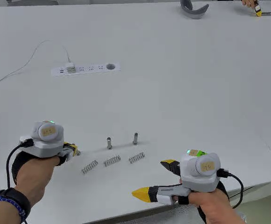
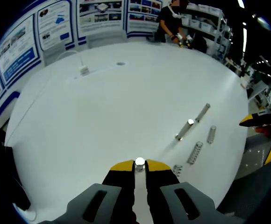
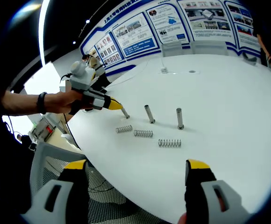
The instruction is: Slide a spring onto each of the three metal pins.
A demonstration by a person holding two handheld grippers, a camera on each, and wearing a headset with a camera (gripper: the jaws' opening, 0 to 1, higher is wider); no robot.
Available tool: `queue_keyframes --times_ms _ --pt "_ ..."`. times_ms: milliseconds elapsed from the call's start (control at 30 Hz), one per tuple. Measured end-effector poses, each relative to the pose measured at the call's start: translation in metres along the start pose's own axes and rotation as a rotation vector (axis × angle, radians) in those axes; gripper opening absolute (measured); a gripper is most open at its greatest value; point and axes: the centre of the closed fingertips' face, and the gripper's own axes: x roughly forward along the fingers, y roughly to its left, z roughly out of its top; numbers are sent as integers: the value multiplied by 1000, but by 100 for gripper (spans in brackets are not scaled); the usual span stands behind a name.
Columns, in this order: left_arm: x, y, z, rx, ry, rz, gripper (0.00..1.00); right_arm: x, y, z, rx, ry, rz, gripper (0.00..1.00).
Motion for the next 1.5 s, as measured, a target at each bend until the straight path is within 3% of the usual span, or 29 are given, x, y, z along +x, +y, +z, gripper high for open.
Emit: queue_keyframes --times_ms 167,633,1267,1500 --pt "1 -2 3 4 -10 1 7 0 1 -2 -1 4 2 86" --pt "10 -22 11 45 -22 -21 7 -1 0 -3 5 5 -1 86" --pt "12 -22 9 81 -13 -15 8 2 1 -5 9 8 7 86" --pt "15 -22 -2 108 12 -11 11 2 2 -6 12 9 9 86"
